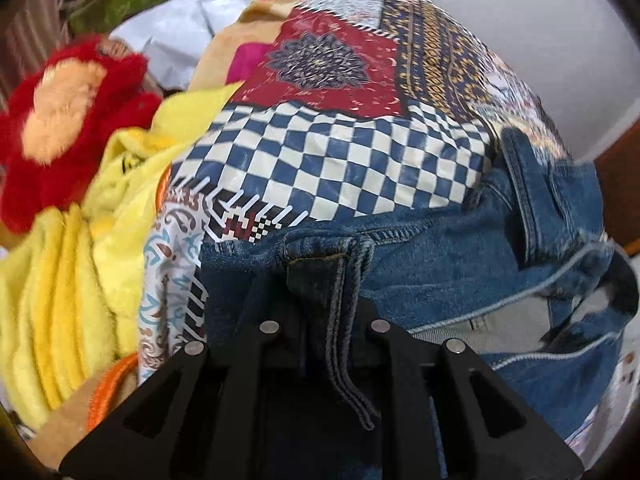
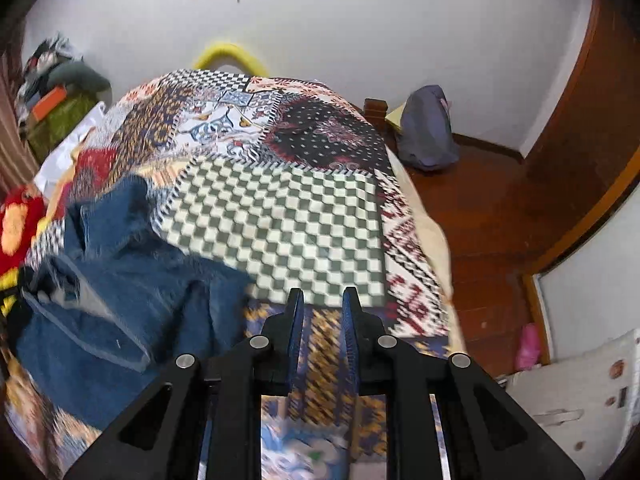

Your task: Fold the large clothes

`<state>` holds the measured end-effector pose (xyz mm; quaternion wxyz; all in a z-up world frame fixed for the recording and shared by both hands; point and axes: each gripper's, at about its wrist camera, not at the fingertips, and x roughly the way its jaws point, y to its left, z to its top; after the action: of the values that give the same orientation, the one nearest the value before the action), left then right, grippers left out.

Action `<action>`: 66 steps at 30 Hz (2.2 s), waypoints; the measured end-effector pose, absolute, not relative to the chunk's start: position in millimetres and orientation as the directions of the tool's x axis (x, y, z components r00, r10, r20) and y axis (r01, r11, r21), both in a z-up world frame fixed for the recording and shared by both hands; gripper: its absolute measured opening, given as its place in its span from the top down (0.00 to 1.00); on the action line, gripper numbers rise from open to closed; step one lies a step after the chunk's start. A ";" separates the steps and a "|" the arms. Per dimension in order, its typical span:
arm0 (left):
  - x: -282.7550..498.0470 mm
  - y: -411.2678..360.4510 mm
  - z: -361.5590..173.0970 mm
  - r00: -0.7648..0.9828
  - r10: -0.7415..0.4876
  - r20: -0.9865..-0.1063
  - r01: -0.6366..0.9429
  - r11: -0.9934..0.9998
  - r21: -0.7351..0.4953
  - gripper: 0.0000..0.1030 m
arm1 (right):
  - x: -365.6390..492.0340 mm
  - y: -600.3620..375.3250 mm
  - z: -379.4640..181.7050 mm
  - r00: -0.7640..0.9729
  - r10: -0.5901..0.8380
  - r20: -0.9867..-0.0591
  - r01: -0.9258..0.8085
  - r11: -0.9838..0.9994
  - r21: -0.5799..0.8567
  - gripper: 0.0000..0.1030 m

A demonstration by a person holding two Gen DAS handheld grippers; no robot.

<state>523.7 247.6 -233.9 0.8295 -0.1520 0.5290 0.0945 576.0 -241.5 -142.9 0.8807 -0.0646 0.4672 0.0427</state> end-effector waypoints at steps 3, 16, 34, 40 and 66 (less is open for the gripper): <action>519.4 244.4 -221.2 0.443 0.016 -0.896 -0.296 0.946 -0.130 0.84 | 557.1 -243.4 -141.5 0.569 0.038 -0.822 -0.170 0.983 -0.072 0.86; 503.9 248.3 -167.7 0.465 -0.065 -0.883 -0.209 0.961 -0.181 0.61 | 521.4 -193.9 -170.7 0.500 0.221 -0.837 -0.290 0.954 0.079 0.86; 442.8 210.2 -180.8 0.504 0.068 -0.861 -0.092 0.995 0.025 0.24 | 556.6 -91.3 -218.5 0.502 0.106 -0.858 -0.365 0.926 -0.099 0.86; 454.8 175.9 -210.4 0.462 0.070 -0.884 -0.011 0.997 0.074 0.20 | 591.6 -104.3 -202.9 0.580 0.022 -0.814 -0.169 0.981 -0.095 0.86; 532.3 248.5 -229.1 0.447 0.114 -0.887 -0.303 0.952 -0.030 0.19 | 528.7 -39.1 -215.7 0.421 0.256 -0.870 -0.496 0.868 0.015 0.86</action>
<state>532.3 248.5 -229.1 0.8455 -0.0923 0.5113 0.1235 528.7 -39.1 -215.7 0.8340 -0.1230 0.4883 0.2255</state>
